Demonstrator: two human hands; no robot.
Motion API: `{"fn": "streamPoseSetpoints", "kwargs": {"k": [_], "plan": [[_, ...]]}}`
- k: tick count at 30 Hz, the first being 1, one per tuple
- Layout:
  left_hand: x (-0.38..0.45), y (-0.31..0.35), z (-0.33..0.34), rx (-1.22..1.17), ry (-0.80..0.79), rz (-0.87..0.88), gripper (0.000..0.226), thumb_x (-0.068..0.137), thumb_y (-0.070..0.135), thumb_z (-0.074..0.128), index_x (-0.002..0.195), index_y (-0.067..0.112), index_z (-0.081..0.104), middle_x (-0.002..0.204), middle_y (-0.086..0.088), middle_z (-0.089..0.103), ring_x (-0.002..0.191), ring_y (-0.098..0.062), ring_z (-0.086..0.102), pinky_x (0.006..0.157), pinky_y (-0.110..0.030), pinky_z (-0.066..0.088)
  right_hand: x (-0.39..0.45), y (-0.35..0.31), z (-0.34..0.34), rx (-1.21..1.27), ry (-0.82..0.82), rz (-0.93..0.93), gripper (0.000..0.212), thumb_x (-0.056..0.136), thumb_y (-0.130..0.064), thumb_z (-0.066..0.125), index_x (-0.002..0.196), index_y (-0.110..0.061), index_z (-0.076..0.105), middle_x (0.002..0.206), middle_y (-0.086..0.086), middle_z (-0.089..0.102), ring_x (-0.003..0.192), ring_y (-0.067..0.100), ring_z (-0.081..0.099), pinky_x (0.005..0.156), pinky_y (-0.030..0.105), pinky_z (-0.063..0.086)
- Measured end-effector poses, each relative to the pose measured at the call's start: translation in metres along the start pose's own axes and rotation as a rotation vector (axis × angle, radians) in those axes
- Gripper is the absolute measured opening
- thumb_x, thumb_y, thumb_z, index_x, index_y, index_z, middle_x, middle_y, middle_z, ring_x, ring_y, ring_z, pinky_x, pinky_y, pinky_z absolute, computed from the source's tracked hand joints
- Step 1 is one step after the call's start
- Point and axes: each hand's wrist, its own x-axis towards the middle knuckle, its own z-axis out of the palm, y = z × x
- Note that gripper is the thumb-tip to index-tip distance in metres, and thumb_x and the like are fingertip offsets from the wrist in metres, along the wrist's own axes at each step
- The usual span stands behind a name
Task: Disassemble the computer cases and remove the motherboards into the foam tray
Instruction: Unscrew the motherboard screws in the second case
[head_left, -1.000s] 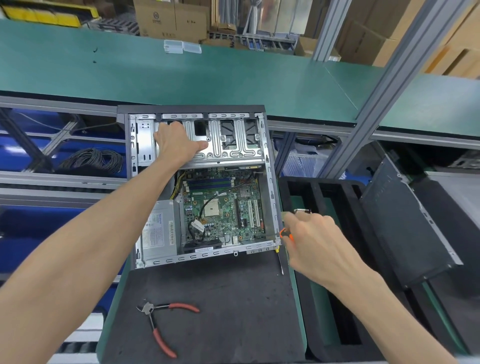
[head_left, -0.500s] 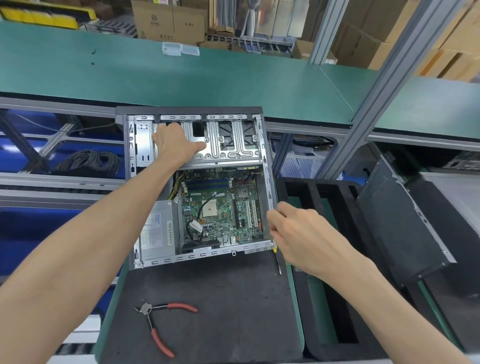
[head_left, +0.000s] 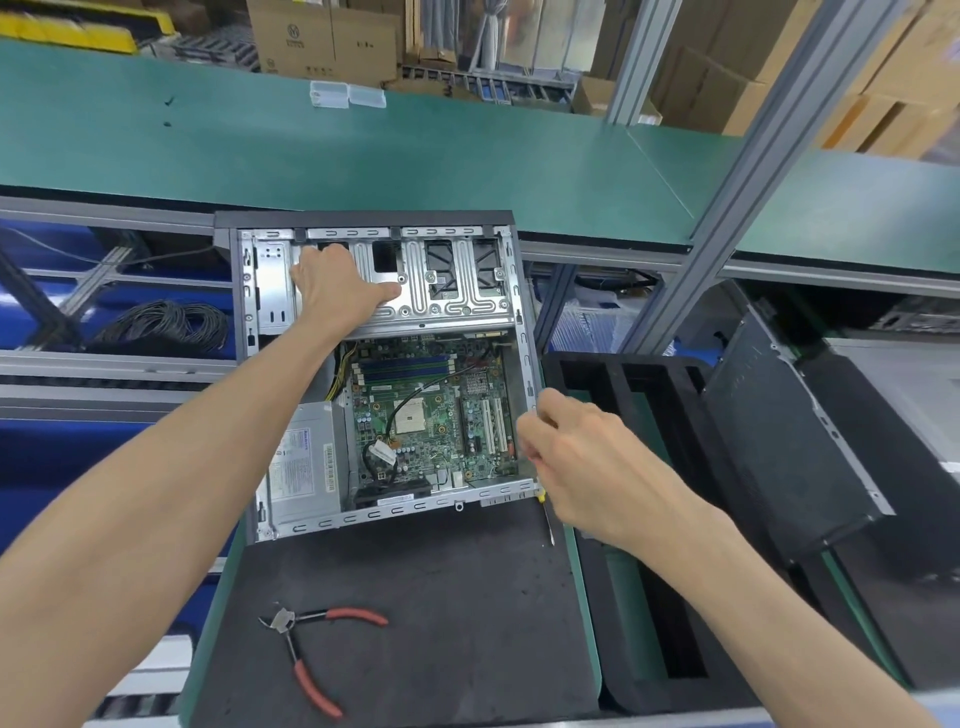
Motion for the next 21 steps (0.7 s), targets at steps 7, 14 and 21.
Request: {"fn": "streamPoseSetpoints", "kwargs": {"k": [7, 14, 21], "plan": [[0.004, -0.003, 0.0, 0.032, 0.005, 0.014, 0.066, 0.075, 0.059, 0.078, 0.062, 0.008, 0.039, 0.085, -0.02, 0.056, 0.11, -0.041, 0.05, 0.086, -0.045, 0.04, -0.001, -0.005, -0.001, -0.157, 0.124, 0.187, 0.037, 0.1, -0.052, 0.043, 0.096, -0.015, 0.045, 0.073, 0.001, 0.046, 0.05, 0.025, 0.042, 0.043, 0.029, 0.033], [0.003, 0.003, 0.004, 0.087, -0.011, 0.022, 0.068, 0.075, 0.065, 0.075, 0.064, 0.005, 0.044, 0.088, -0.024, 0.062, 0.105, -0.043, 0.055, 0.084, -0.047, 0.042, -0.002, 0.007, -0.002, 0.103, -0.033, -0.03, 0.026, 0.077, 0.004, 0.06, 0.094, -0.014, 0.051, 0.097, 0.002, 0.044, 0.077, 0.02, 0.041, 0.056, 0.02, 0.022], [0.0, 0.009, 0.005, 0.056, -0.016, 0.008, 0.066, 0.075, 0.063, 0.076, 0.063, 0.009, 0.041, 0.094, -0.023, 0.065, 0.108, -0.04, 0.054, 0.089, -0.047, 0.042, -0.001, 0.007, 0.008, -0.186, 0.117, 0.173, 0.027, 0.103, -0.04, 0.036, 0.093, -0.015, 0.043, 0.071, 0.0, 0.046, 0.054, 0.029, 0.047, 0.046, 0.032, 0.037]]}}
